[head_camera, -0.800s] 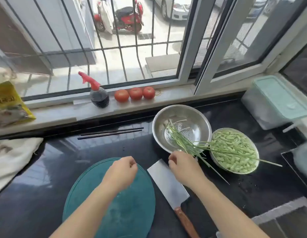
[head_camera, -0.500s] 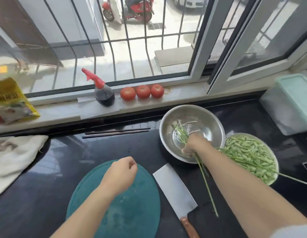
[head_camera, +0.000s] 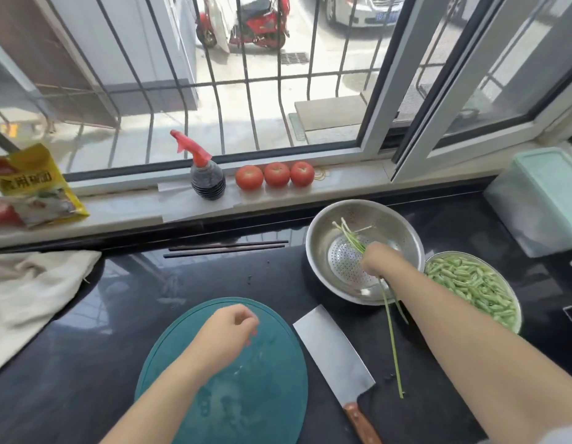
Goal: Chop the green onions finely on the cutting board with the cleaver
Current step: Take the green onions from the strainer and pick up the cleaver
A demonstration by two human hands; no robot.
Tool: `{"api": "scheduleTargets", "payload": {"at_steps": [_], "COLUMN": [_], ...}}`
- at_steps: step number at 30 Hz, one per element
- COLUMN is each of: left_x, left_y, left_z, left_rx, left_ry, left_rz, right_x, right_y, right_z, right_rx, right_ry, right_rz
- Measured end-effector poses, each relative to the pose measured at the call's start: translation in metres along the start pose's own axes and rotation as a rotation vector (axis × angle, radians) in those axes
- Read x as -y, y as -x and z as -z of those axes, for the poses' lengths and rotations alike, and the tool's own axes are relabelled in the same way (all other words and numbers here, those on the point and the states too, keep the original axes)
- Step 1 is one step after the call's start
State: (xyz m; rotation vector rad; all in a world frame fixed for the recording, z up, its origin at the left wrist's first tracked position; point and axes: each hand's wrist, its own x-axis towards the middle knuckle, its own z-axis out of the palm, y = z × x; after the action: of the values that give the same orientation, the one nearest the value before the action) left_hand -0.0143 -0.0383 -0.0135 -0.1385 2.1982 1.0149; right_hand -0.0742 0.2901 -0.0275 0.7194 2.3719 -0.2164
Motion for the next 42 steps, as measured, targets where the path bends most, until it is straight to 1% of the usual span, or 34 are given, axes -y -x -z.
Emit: {"api": "scheduleTargets", "payload": {"at_steps": [3, 5, 8, 10, 12, 15, 18, 20, 22, 25, 28, 30, 32, 33, 35, 36, 38, 39, 41, 42], "left_x": [0.003, 0.0, -0.01, -0.02, -0.031, -0.044, -0.042, -0.03, -0.014, 0.009, 0.017, 0.017, 0.012, 0.009, 0.003, 0.002, 0.007, 0.014, 0.037, 0.053], "left_y": [0.019, 0.033, 0.054, 0.068, 0.08, 0.09, 0.094, 0.097, 0.099, 0.1, 0.103, 0.111, 0.122, 0.128, 0.133, 0.133, 0.13, 0.125, 0.105, 0.091], "left_z": [0.005, 0.008, 0.01, 0.011, 0.011, 0.017, 0.034, 0.049, 0.067, 0.099, 0.125, 0.143, 0.165, 0.176, 0.19, 0.19, 0.169, 0.149, 0.096, 0.069], "left_rx": [0.055, 0.104, 0.19, 0.264, 0.321, 0.34, 0.33, 0.256, 0.125, -0.057, -0.109, -0.139, -0.162, -0.175, -0.25, -0.313, -0.427, -0.443, -0.404, -0.362], "left_ry": [0.174, 0.273, 0.424, 0.554, 0.709, 0.851, 0.866, 0.82, 0.757, 0.634, 0.553, 0.428, 0.266, 0.124, -0.299, -0.516, -0.84, -0.955, -1.115, -1.143], "left_rz": [0.031, 0.022, -0.04, -0.092, -0.105, -0.088, -0.13, -0.118, -0.13, -0.139, -0.168, -0.24, -0.322, -0.351, -0.384, -0.398, -0.442, -0.462, -0.467, -0.457], "right_x": [-0.008, -0.014, -0.015, -0.004, 0.018, 0.069, 0.129, 0.164, 0.189, 0.211, 0.218, 0.209, 0.186, 0.169, 0.132, 0.114, 0.079, 0.063, 0.038, 0.027], "right_y": [0.027, 0.052, 0.107, 0.153, 0.195, 0.235, 0.267, 0.286, 0.298, 0.31, 0.322, 0.324, 0.32, 0.314, 0.301, 0.296, 0.284, 0.281, 0.275, 0.271], "right_z": [0.027, 0.044, 0.061, 0.06, 0.047, 0.006, -0.041, -0.063, -0.076, -0.086, -0.099, -0.11, -0.121, -0.13, -0.147, -0.155, -0.172, -0.178, -0.188, -0.194], "right_rx": [-0.06, -0.072, -0.127, -0.182, -0.241, -0.332, -0.315, -0.308, -0.287, -0.152, 0.026, 0.061, -0.018, -0.059, -0.102, -0.119, -0.149, -0.164, -0.188, -0.184], "right_ry": [-0.109, -0.216, -0.4, -0.521, -0.621, -0.604, -0.657, -0.674, -0.762, -0.896, -0.983, -0.98, -1.009, -1.053, -1.16, -1.182, -1.191, -1.197, -1.187, -1.169], "right_rz": [-0.007, 0.013, 0.1, 0.187, 0.267, 0.311, 0.319, 0.305, 0.329, 0.493, 0.673, 0.708, 0.641, 0.578, 0.43, 0.338, 0.162, 0.1, -0.004, -0.039]}}
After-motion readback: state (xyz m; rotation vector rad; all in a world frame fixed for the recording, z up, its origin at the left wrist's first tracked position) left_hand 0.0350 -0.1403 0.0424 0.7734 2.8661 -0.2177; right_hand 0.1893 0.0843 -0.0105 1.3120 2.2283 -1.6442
